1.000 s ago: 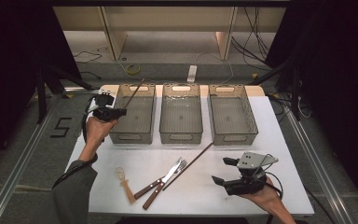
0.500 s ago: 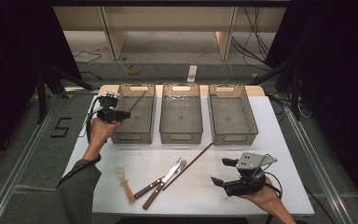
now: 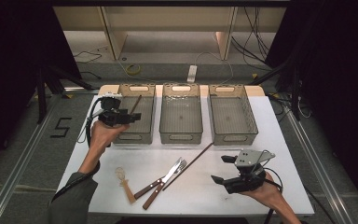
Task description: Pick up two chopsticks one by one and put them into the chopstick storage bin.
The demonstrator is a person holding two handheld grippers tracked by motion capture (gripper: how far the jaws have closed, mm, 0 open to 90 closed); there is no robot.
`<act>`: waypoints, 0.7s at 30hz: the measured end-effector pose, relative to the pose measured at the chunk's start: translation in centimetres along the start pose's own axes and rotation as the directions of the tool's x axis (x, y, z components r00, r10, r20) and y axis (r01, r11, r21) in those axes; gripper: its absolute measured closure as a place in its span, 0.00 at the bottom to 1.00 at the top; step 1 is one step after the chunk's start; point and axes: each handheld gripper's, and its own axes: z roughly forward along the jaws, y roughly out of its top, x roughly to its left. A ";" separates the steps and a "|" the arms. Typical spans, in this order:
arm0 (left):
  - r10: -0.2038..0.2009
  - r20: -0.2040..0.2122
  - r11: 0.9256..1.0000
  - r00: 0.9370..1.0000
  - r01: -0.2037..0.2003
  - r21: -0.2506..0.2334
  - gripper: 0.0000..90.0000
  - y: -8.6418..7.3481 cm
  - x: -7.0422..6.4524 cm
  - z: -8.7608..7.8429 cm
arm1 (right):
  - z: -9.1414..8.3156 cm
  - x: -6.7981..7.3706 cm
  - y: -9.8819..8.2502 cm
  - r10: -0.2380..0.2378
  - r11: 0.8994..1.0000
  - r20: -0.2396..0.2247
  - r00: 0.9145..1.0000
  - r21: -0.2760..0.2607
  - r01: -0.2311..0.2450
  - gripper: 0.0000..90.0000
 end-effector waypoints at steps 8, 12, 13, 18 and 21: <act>-0.004 0.043 0.999 0.999 0.007 -0.049 0.25 -2.7 -1.9 -2.8 | 1.0 -1.1 2.2 -0.074 0.995 -0.014 0.997 0.072 0.075 0.28; 0.055 0.045 0.997 0.997 -0.053 -0.053 0.21 -3.7 -2.9 -3.5 | 1.6 -1.7 3.3 -0.110 0.986 -0.030 0.993 0.124 0.113 0.28; 0.059 0.057 0.997 0.997 -0.055 -0.061 0.20 -4.0 -3.2 -3.7 | 1.8 -1.8 3.5 -0.116 0.984 -0.032 0.993 0.133 0.119 0.28; 0.085 0.109 0.993 0.990 -0.074 -0.095 0.18 -5.2 -4.5 -4.5 | 2.8 -2.7 4.5 -0.131 0.974 -0.052 0.990 0.178 0.139 0.28; 0.094 0.125 0.990 0.988 -0.079 -0.116 0.18 -5.9 -5.1 -4.8 | 3.5 -3.2 4.9 -0.149 0.966 -0.055 0.987 0.207 0.157 0.30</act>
